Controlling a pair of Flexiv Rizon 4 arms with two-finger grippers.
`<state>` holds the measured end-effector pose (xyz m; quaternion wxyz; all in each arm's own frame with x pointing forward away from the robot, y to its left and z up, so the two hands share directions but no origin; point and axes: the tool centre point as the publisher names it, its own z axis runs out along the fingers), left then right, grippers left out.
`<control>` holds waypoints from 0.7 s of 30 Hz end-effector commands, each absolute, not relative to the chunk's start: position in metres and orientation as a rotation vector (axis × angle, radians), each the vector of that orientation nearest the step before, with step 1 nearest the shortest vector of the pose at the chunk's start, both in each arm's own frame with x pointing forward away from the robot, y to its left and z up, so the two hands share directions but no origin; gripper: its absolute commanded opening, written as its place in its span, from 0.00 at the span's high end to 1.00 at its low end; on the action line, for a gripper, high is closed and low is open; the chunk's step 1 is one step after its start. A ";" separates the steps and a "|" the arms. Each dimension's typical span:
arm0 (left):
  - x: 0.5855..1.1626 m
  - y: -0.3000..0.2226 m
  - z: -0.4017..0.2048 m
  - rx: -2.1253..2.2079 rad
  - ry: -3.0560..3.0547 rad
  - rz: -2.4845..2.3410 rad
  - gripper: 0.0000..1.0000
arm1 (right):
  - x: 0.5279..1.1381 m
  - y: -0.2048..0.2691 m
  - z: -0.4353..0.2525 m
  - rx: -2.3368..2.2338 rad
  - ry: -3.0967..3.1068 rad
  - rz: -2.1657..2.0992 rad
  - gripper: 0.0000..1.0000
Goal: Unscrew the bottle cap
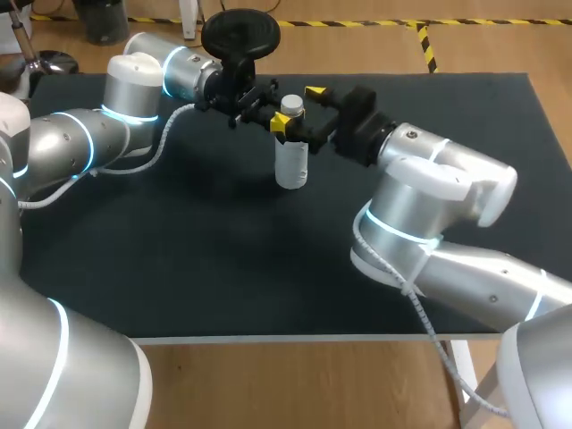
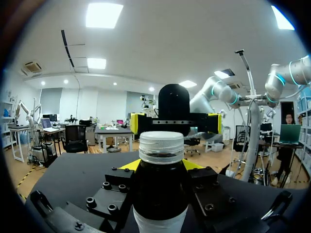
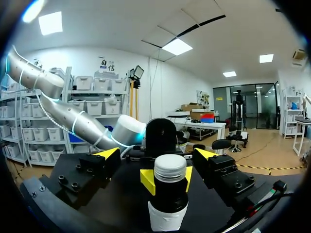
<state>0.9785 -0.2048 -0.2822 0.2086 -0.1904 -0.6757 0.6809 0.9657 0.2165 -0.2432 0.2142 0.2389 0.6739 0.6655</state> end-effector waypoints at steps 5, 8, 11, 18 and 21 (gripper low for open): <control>0.982 -0.205 -0.284 -0.536 -1.873 1.892 1.00 | 0.971 0.223 -0.247 0.695 1.886 1.827 0.00; 0.982 -0.205 -0.284 -0.536 -1.873 1.892 1.00 | 0.975 0.225 -0.248 0.696 1.895 1.830 0.00; 0.982 -0.205 -0.284 -0.536 -1.873 1.892 1.00 | 0.976 0.228 -0.246 0.696 1.894 1.819 0.00; 0.982 -0.205 -0.284 -0.536 -1.873 1.892 1.00 | 0.978 0.232 -0.244 0.719 1.866 1.757 0.00; 0.982 -0.205 -0.284 -0.536 -1.873 1.892 1.00 | 0.982 0.229 -0.245 0.735 1.853 1.753 0.00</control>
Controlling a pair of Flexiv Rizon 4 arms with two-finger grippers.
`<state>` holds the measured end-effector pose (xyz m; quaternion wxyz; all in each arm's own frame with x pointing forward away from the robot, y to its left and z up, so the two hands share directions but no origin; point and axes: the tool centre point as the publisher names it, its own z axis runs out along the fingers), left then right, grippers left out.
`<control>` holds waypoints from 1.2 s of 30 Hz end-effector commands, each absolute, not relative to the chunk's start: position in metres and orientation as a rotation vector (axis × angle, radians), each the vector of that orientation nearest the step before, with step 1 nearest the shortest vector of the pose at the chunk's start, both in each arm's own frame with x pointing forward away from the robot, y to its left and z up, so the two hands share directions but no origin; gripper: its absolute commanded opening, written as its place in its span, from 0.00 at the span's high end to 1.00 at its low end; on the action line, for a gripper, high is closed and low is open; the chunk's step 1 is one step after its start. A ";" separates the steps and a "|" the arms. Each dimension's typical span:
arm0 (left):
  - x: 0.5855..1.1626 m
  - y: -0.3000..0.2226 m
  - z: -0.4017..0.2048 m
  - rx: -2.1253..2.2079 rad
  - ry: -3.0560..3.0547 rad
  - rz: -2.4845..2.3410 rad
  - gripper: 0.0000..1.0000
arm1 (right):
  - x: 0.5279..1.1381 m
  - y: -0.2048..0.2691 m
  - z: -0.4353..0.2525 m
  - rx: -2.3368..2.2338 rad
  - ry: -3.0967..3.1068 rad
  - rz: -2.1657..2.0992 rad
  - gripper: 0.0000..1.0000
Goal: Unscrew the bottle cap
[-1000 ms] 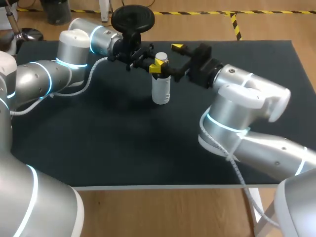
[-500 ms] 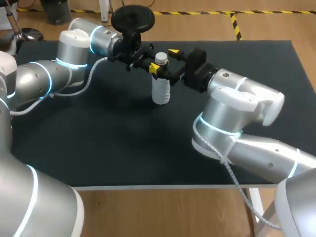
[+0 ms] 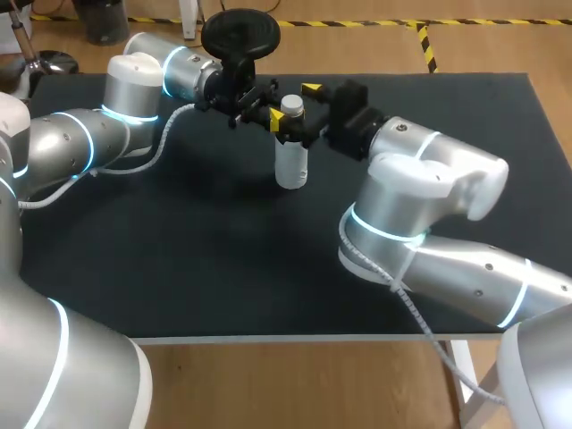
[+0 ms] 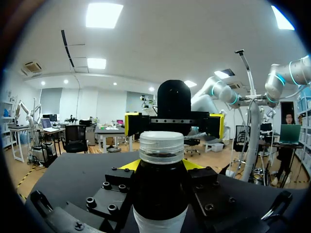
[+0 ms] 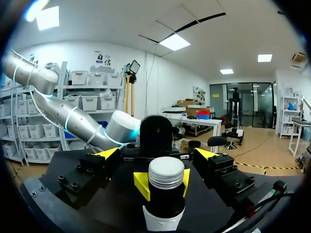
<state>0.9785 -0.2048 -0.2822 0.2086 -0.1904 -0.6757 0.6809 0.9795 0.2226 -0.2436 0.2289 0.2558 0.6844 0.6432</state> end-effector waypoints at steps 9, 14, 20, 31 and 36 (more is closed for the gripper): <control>0.982 -0.205 -0.284 -0.536 -1.873 1.892 1.00 | 0.985 0.227 -0.249 0.758 1.848 1.740 0.00; 0.982 -0.205 -0.284 -0.536 -1.873 1.892 1.00 | 0.988 0.227 -0.250 0.768 1.842 1.744 0.00; 0.982 -0.205 -0.284 -0.536 -1.873 1.892 1.00 | 0.989 0.230 -0.251 0.776 1.835 1.765 0.00; 0.982 -0.205 -0.284 -0.536 -1.873 1.892 1.00 | 0.992 0.231 -0.254 0.781 1.840 1.763 0.65; 0.982 -0.205 -0.284 -0.536 -1.873 1.892 1.00 | 0.994 0.228 -0.255 0.781 1.845 1.760 1.00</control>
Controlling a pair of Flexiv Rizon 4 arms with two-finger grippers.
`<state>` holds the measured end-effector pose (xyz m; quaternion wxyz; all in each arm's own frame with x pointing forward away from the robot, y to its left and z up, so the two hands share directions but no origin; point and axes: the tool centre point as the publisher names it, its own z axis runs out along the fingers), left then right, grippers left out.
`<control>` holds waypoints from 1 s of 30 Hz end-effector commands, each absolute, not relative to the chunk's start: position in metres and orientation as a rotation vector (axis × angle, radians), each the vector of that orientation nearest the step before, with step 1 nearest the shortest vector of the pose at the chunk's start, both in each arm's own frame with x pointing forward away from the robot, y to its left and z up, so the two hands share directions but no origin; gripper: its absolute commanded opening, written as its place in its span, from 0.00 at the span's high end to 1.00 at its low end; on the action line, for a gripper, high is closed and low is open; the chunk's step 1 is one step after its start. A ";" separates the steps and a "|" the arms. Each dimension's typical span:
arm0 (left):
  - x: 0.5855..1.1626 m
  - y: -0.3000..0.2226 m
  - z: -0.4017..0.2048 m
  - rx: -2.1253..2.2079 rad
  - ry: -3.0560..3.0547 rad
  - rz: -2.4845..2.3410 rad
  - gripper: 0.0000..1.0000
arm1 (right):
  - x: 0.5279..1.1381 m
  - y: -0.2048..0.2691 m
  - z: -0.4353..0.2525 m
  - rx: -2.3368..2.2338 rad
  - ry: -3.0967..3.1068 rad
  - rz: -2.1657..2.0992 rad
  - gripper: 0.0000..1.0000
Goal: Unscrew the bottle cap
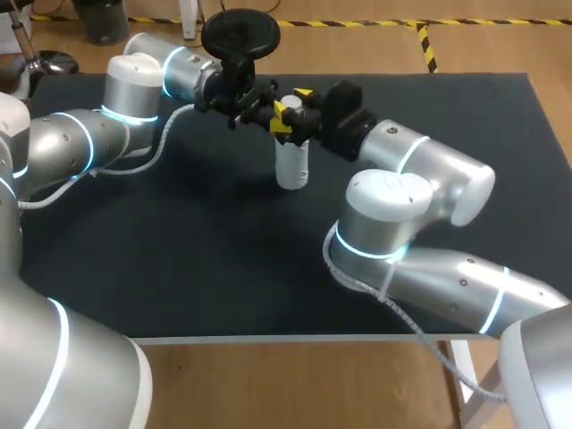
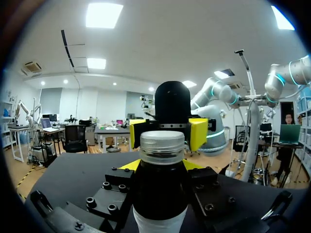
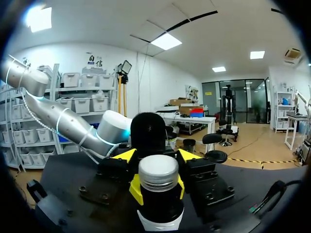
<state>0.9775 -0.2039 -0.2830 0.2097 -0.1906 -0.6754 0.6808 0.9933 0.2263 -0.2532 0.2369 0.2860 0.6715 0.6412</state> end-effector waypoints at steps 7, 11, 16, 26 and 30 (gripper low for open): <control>0.982 -0.205 -0.284 -0.536 -1.873 1.892 1.00 | 0.997 0.222 -0.257 0.748 1.901 1.789 1.00; 0.982 -0.205 -0.284 -0.536 -1.873 1.892 1.00 | 1.001 0.219 -0.259 0.680 1.964 1.855 1.00; 0.982 -0.205 -0.284 -0.536 -1.873 1.892 1.00 | 1.004 0.212 -0.261 0.599 2.041 1.989 1.00; 0.982 -0.205 -0.284 -0.536 -1.873 1.892 1.00 | 1.013 0.208 -0.264 0.248 2.251 2.245 1.00; 0.982 -0.205 -0.284 -0.536 -1.873 1.892 1.00 | 1.012 0.213 -0.265 0.022 2.334 2.347 1.00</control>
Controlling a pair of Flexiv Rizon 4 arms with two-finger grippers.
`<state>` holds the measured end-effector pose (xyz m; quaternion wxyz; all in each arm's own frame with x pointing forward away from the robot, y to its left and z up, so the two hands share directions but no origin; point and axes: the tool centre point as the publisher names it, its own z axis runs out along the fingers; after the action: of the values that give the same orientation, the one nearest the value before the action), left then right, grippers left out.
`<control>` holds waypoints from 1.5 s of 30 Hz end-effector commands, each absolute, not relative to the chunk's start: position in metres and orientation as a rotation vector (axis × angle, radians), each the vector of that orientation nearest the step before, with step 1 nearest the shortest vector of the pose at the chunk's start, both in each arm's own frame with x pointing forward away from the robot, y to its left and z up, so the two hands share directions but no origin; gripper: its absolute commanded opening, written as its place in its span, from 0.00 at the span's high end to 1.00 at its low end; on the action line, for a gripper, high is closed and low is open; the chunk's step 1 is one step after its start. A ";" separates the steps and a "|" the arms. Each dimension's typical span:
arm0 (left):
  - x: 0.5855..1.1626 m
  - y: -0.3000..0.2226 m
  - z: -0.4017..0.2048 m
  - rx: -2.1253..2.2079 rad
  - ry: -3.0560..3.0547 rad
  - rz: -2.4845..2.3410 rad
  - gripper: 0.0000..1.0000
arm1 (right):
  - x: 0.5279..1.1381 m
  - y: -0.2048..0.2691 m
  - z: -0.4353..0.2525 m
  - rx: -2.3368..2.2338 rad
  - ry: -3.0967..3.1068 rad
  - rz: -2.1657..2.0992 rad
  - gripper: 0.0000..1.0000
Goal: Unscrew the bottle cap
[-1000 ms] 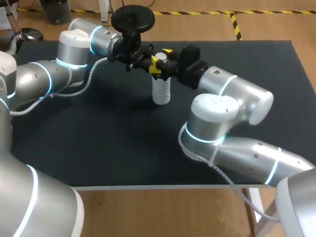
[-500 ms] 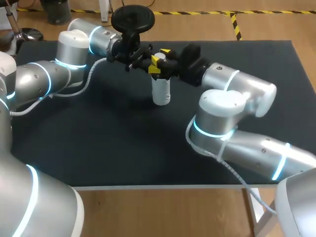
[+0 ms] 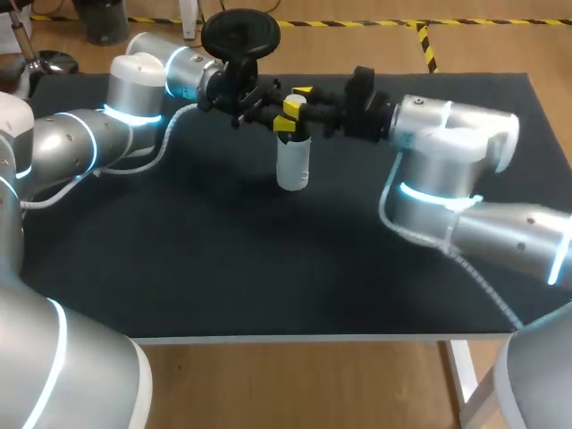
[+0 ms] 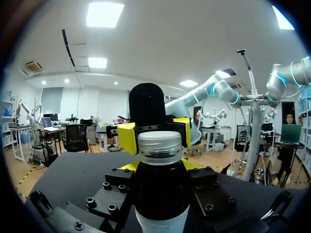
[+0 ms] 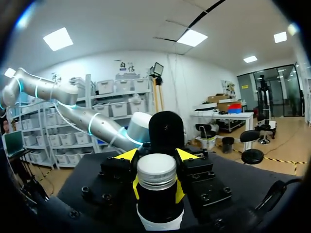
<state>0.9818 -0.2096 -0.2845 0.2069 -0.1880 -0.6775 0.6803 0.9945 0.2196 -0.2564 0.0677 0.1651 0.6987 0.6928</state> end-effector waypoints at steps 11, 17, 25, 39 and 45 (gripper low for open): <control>0.982 -0.205 -0.284 -0.536 -1.873 1.892 1.00 | 1.006 0.229 -0.270 -0.629 2.463 2.598 1.00; 0.982 -0.205 -0.284 -0.536 -1.873 1.892 1.00 | 0.999 0.228 -0.268 -1.000 2.489 2.669 1.00; 0.982 -0.205 -0.284 -0.536 -1.873 1.892 1.00 | 0.994 0.222 -0.269 -1.400 2.603 2.744 1.00; 0.982 -0.205 -0.284 -0.536 -1.873 1.892 1.00 | 0.991 0.221 -0.261 -2.004 2.540 2.717 1.00; 0.982 -0.205 -0.284 -0.536 -1.873 1.892 1.00 | 0.990 0.219 -0.256 -2.208 2.476 2.664 1.00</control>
<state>0.9812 -0.2063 -0.2838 0.2093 -0.1900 -0.6754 0.6811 0.9796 0.2205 -0.2517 -0.2565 -0.1559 0.6793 0.6696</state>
